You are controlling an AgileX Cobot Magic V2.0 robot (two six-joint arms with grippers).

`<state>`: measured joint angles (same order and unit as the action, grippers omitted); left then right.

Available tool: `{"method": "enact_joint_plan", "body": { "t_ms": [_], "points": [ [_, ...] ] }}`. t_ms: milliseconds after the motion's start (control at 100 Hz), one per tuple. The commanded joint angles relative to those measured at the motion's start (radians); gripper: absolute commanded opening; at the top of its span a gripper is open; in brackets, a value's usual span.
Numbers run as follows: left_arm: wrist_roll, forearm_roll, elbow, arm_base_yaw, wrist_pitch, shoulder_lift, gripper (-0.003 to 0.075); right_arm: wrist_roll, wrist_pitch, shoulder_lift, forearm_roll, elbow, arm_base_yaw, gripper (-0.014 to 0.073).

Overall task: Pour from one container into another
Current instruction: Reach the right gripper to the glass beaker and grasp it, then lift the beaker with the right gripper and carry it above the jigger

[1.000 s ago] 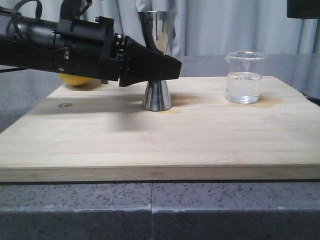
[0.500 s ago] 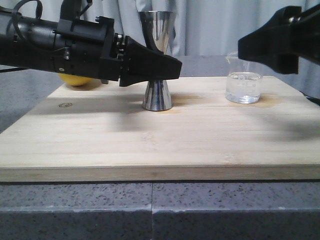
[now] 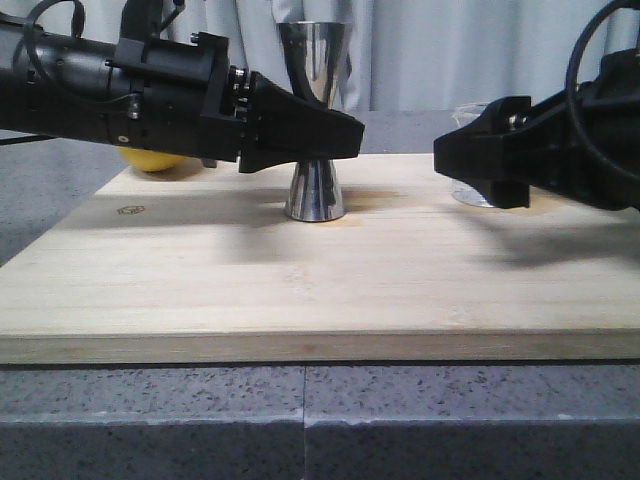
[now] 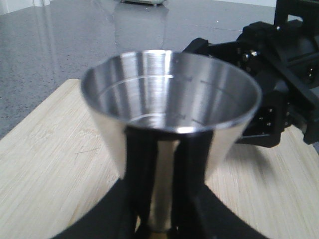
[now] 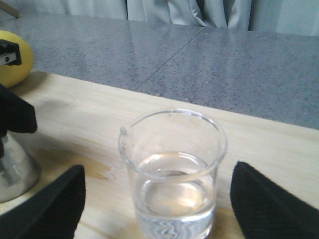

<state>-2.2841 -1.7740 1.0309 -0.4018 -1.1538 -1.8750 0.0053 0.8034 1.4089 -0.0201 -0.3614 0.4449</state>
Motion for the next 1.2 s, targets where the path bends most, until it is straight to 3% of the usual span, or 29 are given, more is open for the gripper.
{"method": "enact_joint_plan", "body": {
  "t_ms": [0,310,670,970,1060,1190],
  "points": [
    [0.006,-0.078,0.027,-0.006,-0.106,0.045,0.0041,0.005,0.097,0.005,0.010,-0.038,0.002,0.0542],
    [0.006,-0.078,0.027,-0.006,-0.106,0.045,0.0041,0.005,0.101,0.066,0.010,-0.069,0.002,0.0538],
    [0.006,-0.078,0.027,-0.006,-0.106,0.045,0.0041,0.005,0.097,0.066,0.010,-0.069,0.002,0.0301],
    [0.006,-0.078,0.027,-0.006,-0.106,0.045,0.0041,-0.012,0.094,0.035,0.010,-0.069,-0.014,0.0277],
    [0.006,-0.078,0.027,-0.006,-0.106,0.045,0.0041,-0.012,0.069,0.000,0.011,-0.076,-0.038,0.0277],
    [0.006,-0.078,0.027,-0.006,-0.106,0.045,0.0041,-0.012,-0.109,-0.063,0.086,-0.142,-0.063,0.0277]
  ]
}}
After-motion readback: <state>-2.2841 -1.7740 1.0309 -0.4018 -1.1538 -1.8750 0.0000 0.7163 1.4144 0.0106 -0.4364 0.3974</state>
